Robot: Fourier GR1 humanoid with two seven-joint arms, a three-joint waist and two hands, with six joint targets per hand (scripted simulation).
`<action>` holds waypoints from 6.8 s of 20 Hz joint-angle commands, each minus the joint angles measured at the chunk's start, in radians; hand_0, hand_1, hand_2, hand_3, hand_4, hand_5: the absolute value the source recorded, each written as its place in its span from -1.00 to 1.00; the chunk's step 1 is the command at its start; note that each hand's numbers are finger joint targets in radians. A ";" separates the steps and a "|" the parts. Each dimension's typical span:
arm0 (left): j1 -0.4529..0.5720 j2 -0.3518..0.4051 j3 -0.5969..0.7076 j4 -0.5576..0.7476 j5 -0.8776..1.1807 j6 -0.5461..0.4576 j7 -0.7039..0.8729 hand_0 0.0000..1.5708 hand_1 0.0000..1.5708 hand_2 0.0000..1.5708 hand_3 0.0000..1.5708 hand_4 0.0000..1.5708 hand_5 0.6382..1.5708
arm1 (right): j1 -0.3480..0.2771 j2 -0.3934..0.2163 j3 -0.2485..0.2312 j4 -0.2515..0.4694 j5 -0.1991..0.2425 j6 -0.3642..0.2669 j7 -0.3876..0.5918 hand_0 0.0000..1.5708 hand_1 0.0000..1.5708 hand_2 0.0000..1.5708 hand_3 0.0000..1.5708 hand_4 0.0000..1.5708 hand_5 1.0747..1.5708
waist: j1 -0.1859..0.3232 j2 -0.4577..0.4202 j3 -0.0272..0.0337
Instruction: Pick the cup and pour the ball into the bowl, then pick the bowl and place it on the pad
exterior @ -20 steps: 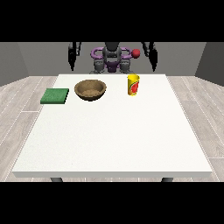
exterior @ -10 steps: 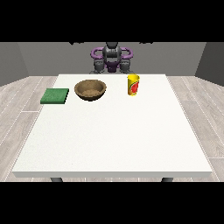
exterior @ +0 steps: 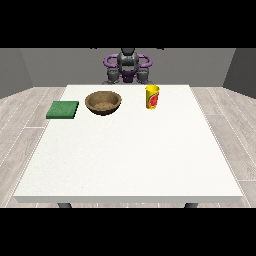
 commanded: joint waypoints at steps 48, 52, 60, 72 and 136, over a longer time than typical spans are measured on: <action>-0.619 0.026 0.189 1.241 -0.254 0.434 -0.970 0.66 0.66 1.00 1.00 0.55 0.96 | -0.220 -0.264 -0.379 0.645 -0.175 0.516 -0.614 -1.00 -1.00 -1.00 -1.00 -0.55 1.00 | -0.143 0.468 0.0003; -0.710 0.067 0.096 1.242 -0.426 0.574 -0.789 0.69 0.69 1.00 1.00 0.54 0.98 | -0.295 -0.324 -0.397 0.668 -0.222 0.491 -0.485 -1.00 -1.00 -1.00 -1.00 -0.47 1.00 | -0.138 0.393 0.0021; -0.861 0.165 -0.136 1.418 -0.849 0.677 -0.435 0.62 0.62 1.00 0.97 0.49 0.98 | -0.339 -0.297 -0.356 0.690 -0.155 0.387 -0.419 -1.00 -1.00 -1.00 -1.00 -0.24 0.99 | -0.088 0.290 0.0080; -1.102 -0.003 -0.334 1.543 -1.231 0.465 0.148 0.00 0.00 1.00 0.58 0.38 0.99 | -0.365 -0.325 -0.381 0.793 -0.200 0.431 -0.365 -1.00 -1.00 -1.00 -1.00 -0.18 0.97 | -0.082 0.222 0.0005; -0.877 0.624 0.626 0.759 0.404 -0.431 -0.132 -1.00 -1.00 -1.00 -1.00 -0.69 0.83 | -0.633 -0.079 -0.328 1.247 -0.034 0.143 -0.751 -1.00 -1.00 -1.00 -1.00 -1.00 1.00 | 0.170 0.595 0.0005</action>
